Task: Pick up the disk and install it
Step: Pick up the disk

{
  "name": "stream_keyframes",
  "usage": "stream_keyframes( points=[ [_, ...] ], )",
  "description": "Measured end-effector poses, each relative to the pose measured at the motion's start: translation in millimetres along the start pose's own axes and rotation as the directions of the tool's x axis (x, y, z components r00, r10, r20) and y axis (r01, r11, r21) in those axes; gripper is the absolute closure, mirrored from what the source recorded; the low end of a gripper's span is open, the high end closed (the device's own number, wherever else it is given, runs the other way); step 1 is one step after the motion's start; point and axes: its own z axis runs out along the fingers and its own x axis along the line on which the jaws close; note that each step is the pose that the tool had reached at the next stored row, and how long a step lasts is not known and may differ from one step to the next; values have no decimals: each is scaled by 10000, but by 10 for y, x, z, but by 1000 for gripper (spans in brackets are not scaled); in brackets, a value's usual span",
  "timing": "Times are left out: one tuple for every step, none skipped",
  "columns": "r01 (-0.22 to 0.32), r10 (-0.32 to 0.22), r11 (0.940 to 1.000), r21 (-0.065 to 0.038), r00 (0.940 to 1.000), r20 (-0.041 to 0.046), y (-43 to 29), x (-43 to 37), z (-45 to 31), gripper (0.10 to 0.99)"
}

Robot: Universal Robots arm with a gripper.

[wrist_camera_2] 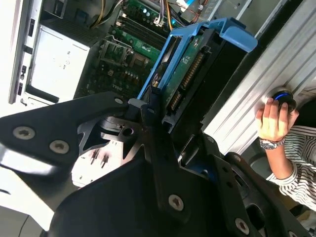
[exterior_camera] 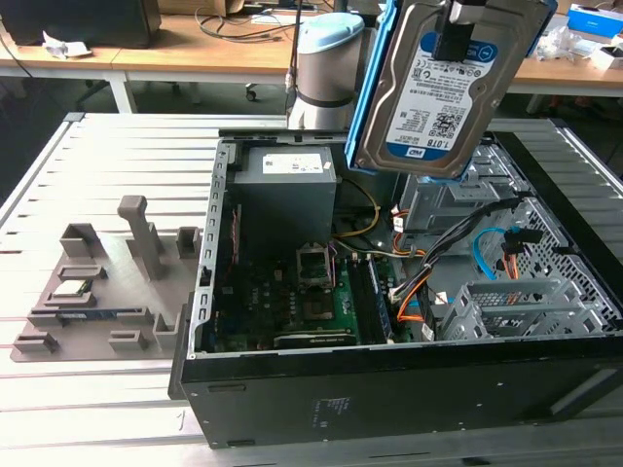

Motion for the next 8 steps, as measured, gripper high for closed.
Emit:
stream_keyframes(
  points=[
    [0, 0, 10000, 0, 10000, -9, -1, 22, 3, 722],
    [0, 0, 10000, 0, 10000, -14, -1, 40, 6, 722],
    [0, 0, 10000, 0, 10000, -18, -2, 53, 8, 722],
    [0, 0, 10000, 0, 10000, -18, -2, 66, 10, 722],
    [1, -1, 10000, 1, 10000, -21, -3, 92, 14, 722],
    [0, 0, 10000, 0, 10000, -23, -3, 107, 16, 722],
    [0, 0, 10000, 0, 10000, -24, -4, 123, 18, 722],
    [0, 0, 10000, 1, 10000, -26, -4, 149, 22, 722]
  ],
)
